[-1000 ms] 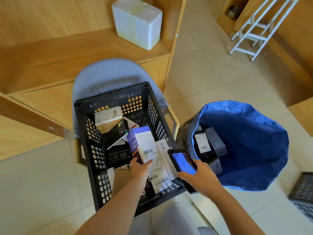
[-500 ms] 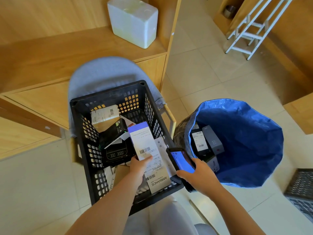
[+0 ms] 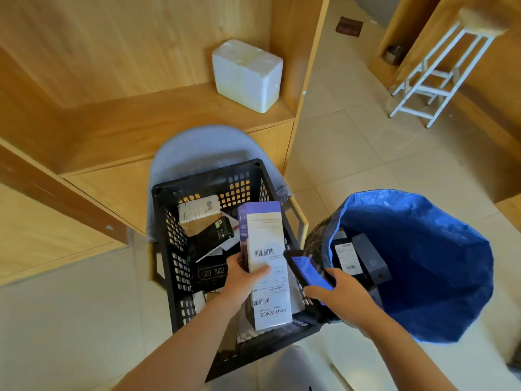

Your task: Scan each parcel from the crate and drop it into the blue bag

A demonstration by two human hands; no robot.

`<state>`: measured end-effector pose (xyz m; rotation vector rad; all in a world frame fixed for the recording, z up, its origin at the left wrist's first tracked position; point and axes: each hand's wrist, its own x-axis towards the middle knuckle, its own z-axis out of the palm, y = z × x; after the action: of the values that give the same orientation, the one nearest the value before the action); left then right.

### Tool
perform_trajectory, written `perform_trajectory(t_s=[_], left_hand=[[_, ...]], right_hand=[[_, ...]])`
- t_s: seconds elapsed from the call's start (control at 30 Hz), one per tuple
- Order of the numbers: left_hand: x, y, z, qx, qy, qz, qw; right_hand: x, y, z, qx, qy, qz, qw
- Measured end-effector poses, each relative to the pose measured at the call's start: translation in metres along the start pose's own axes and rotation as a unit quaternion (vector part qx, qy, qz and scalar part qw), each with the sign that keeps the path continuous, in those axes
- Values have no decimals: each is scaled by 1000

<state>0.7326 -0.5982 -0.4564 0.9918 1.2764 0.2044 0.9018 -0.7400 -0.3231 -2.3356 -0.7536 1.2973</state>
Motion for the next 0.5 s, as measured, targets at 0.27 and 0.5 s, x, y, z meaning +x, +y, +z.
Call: perform_trajectory(t_s=[0.27, 0.5], left_hand=[[-8, 60, -70, 66, 72, 105, 990], [-19, 85, -111, 102, 140, 135, 976]], right_hand=[[-6, -52, -3, -36, -53, -80, 995], [-10, -92, 14, -52, -100, -118, 987]])
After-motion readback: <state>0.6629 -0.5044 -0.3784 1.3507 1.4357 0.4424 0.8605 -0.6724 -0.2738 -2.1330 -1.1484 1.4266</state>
